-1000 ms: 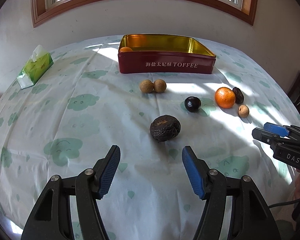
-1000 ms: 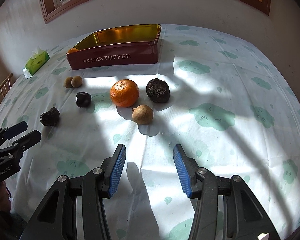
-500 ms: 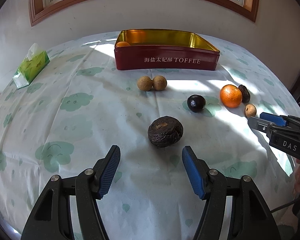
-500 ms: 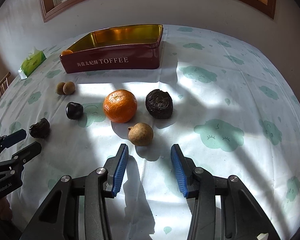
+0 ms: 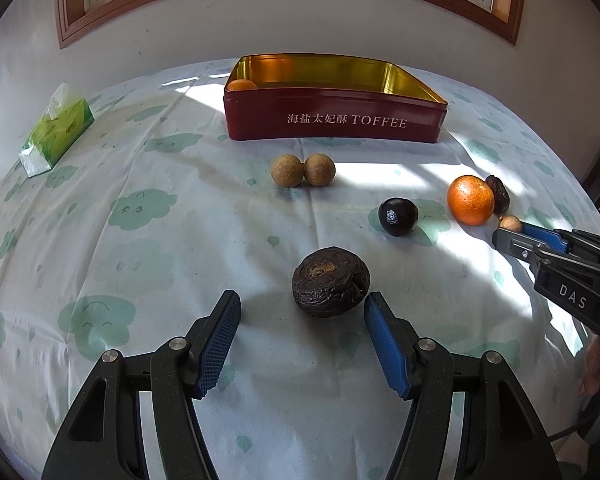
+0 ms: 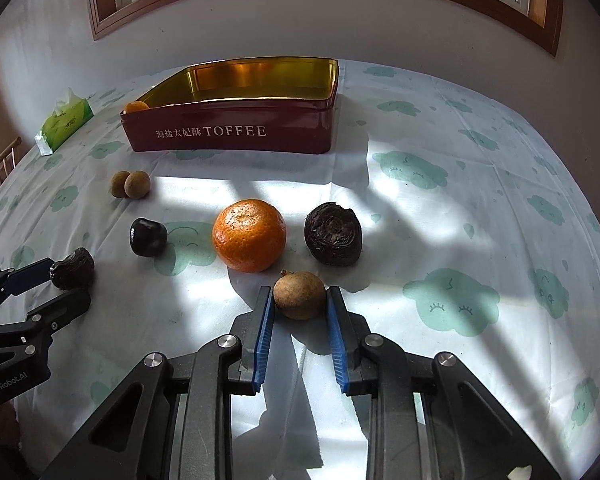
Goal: Organize fruits
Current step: 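Close the right tool on the brown kiwi while the left tool grasps the purple onion, then lift the kiwi with the right tool while the left tool carries the onion to the tin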
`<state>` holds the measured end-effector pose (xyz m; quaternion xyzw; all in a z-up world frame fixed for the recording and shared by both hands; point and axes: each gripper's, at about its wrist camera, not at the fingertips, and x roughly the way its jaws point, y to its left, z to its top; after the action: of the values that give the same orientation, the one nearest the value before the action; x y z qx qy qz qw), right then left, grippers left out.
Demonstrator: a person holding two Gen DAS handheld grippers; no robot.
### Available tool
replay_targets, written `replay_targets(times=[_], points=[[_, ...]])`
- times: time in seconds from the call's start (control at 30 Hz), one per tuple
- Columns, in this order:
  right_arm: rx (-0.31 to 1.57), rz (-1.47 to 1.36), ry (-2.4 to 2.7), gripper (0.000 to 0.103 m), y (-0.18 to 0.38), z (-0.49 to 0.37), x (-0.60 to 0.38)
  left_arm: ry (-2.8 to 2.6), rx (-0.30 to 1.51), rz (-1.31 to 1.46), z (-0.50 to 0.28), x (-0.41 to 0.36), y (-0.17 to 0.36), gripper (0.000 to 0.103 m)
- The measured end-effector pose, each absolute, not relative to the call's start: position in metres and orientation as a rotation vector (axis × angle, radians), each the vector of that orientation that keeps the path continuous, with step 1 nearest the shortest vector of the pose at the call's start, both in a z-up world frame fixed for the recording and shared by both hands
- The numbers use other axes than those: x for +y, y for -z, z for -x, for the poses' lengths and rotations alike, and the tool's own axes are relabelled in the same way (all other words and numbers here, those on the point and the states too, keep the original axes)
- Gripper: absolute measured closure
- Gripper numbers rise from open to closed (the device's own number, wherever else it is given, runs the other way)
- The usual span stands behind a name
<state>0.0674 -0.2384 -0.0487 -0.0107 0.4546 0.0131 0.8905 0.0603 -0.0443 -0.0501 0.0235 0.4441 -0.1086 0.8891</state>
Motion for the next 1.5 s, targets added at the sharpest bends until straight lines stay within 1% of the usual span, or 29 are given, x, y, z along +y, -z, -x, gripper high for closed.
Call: replay_targets(times=[0.43,0.53,0.6,0.73,0.8,0.87,1.5], points=[[0.942,-0.006,-0.029,0.078,0.049,-0.058,-0.241,0.222,0.914,-0.06,-0.074,-0.054,0.049,0.039],[0.942,-0.005,-0.029,0.078,0.048,-0.058,-0.241,0.225,0.911,-0.063,-0.074,-0.054,0.049,0.045],[0.942,-0.003,-0.028,0.078,0.049,-0.058,-0.241,0.225,0.916,-0.067,-0.074,-0.054,0.05,0.052],[0.941,-0.002,-0.028,0.078,0.049,-0.058,-0.241,0.233,0.91,-0.067,-0.074,-0.055,0.05,0.057],[0.942,0.0,-0.028,0.078,0.049,-0.058,-0.241,0.236,0.905,-0.074,-0.073,-0.056,0.05,0.063],[0.942,-0.001,-0.028,0.078,0.049,-0.058,-0.241,0.24,0.9,-0.081,-0.072,-0.057,0.05,0.065],[0.949,0.008,-0.022,0.079,0.049,-0.059,-0.239,0.239,0.899,-0.081,-0.071,-0.057,0.05,0.065]])
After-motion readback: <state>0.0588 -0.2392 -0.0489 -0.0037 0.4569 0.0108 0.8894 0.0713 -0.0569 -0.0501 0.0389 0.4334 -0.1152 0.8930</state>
